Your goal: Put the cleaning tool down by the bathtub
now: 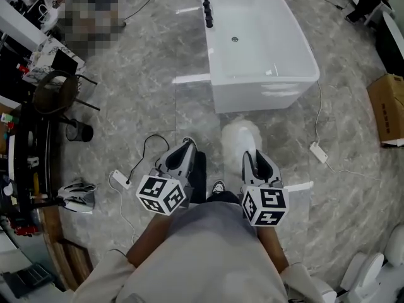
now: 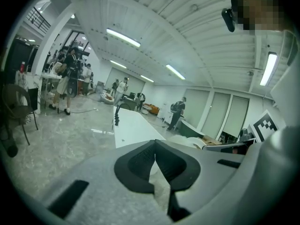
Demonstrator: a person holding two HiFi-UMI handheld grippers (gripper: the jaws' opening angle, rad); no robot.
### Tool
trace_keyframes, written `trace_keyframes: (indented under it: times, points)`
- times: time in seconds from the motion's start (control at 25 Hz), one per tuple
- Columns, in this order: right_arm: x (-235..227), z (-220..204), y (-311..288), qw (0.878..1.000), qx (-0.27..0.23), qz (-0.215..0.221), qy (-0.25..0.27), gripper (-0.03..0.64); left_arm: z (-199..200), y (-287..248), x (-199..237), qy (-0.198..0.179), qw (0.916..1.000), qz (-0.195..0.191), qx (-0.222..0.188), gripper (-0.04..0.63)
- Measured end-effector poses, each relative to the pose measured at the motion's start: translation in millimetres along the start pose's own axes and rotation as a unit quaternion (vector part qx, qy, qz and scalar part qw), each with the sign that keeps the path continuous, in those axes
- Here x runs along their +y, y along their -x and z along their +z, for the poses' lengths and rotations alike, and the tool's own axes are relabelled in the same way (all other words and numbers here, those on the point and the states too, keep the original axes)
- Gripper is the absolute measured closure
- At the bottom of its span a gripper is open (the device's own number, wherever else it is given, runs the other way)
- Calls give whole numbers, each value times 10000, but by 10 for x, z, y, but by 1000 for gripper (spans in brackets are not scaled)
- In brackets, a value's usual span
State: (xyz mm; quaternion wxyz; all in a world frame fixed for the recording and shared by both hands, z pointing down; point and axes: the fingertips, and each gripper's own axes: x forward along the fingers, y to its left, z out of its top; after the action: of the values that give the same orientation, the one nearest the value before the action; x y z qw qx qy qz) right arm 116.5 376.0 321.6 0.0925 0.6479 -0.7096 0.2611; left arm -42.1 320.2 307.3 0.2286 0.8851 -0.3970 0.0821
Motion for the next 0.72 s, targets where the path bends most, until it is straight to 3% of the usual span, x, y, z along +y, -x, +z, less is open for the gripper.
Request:
trace_keyframes:
  times: [0.36, 0.72]
  points:
    - [-56, 265, -383, 9998, -114, -191, 12, 532, 249, -378, 466, 12, 10000, -44, -72, 586]
    - [36, 553, -1126, 9996, 106, -244, 38, 532, 614, -845, 1102, 80, 10000, -17, -27, 586]
